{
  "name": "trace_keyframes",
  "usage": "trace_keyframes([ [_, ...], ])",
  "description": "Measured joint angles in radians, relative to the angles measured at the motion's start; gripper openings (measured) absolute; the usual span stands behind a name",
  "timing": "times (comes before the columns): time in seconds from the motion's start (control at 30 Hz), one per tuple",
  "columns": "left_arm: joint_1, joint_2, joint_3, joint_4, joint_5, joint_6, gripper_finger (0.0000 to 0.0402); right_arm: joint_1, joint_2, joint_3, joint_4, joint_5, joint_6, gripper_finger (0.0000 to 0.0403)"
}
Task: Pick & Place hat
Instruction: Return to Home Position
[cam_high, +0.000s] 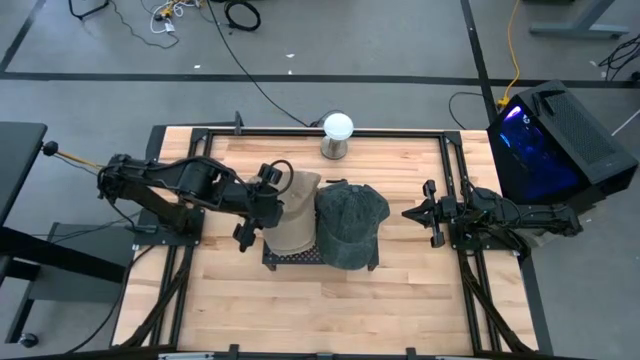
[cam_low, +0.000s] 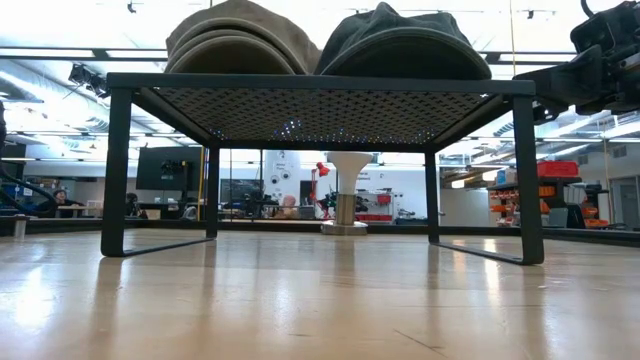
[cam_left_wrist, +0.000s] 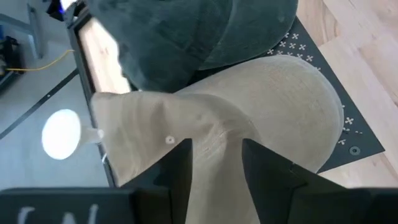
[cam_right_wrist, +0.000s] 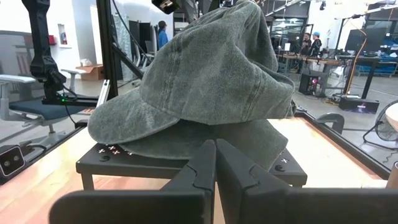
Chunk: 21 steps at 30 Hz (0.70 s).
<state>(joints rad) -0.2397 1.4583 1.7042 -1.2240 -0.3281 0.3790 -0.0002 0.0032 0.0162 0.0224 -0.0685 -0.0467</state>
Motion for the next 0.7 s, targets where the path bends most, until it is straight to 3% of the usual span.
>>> trace_keyframes([
  [0.3,0.007,-0.082,0.001,-0.009,-0.083,0.01,0.0115,0.0,0.0,0.0,0.0,0.0,0.0,0.0015],
  [0.7,0.082,-0.222,0.001,-0.103,-0.087,-0.035,0.0035,0.0,0.0,0.0,0.0,0.0,0.0,0.0015],
])
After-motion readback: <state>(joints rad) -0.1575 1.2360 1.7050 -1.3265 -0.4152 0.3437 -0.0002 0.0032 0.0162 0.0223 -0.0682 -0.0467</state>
